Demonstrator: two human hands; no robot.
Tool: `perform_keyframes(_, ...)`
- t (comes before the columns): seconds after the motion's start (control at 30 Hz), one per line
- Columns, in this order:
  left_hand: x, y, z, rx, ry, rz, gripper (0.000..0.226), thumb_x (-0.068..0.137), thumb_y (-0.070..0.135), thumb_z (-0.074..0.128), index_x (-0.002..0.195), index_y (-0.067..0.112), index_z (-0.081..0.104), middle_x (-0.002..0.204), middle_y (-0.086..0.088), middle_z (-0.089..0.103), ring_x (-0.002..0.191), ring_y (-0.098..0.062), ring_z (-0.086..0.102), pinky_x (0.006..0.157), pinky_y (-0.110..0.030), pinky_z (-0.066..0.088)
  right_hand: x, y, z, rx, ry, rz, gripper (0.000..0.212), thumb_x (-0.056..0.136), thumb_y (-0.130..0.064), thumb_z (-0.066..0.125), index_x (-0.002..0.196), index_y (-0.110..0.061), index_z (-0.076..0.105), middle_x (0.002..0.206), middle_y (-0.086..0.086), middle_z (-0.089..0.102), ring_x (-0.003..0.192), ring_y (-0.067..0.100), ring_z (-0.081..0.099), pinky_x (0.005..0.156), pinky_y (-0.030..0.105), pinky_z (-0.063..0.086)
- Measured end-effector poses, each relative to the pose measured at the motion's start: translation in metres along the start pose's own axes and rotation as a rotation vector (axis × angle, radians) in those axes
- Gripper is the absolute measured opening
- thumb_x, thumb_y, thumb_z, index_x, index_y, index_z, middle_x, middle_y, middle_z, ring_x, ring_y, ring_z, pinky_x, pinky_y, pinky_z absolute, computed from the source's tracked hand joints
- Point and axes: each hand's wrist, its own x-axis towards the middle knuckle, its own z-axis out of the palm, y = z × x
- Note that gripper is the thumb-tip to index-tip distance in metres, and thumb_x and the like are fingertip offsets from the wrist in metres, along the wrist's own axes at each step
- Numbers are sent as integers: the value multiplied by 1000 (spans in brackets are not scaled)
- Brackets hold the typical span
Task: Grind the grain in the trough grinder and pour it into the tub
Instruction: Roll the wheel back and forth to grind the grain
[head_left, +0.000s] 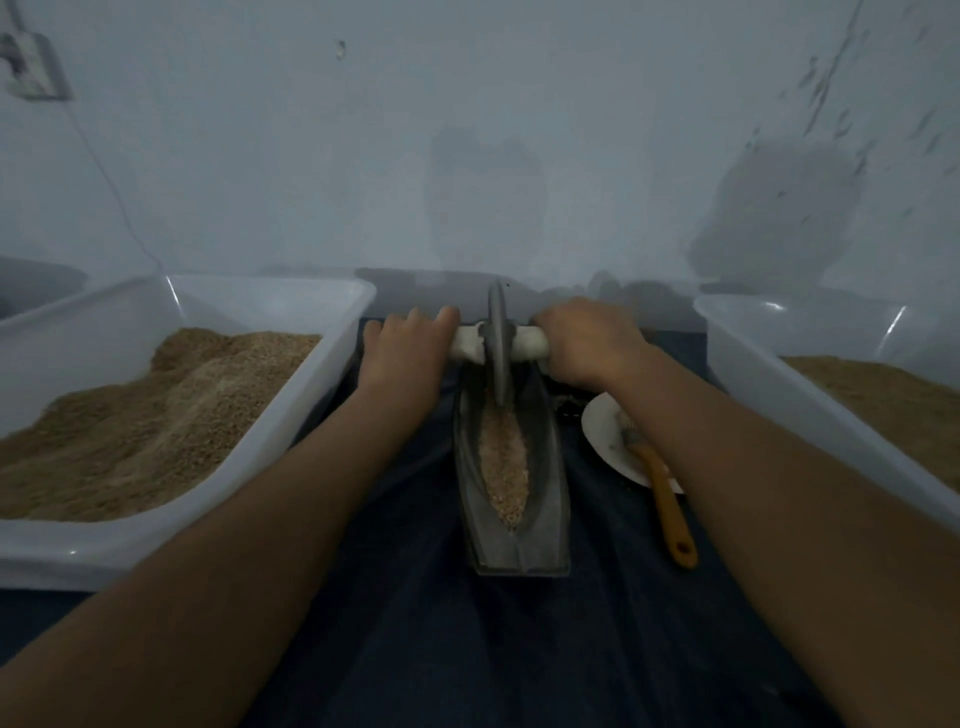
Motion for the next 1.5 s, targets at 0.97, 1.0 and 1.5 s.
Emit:
perform_keyframes(0.97, -63, -8, -1, 0, 92, 99, 69, 80, 6, 74, 134, 26, 35, 123, -1, 51, 113, -29, 52, 94, -42, 43, -58, -15, 1, -136, 213, -86, 27, 88, -30, 66, 110, -23, 53, 96, 3, 68, 85, 30, 65, 62, 35, 36)
perform_keyframes(1.0, -72, -7, -5, 21, 114, 134, 73, 79, 7, 74, 136, 28, 34, 124, 1, 49, 113, -27, 50, 95, -41, 41, -72, -12, 4, -131, 234, -109, 24, 89, -28, 64, 109, -23, 51, 91, 2, 67, 78, 29, 63, 60, 34, 36)
perform_keyframes(1.5, -17, 13, -8, 85, 97, -6, 33, 92, 17, 68, 115, 19, 44, 113, -8, 61, 107, -35, 59, 89, -47, 42, -19, -5, 7, -25, 10, 77, 26, 83, -32, 74, 106, -31, 63, 104, 1, 69, 94, 27, 66, 67, 34, 40)
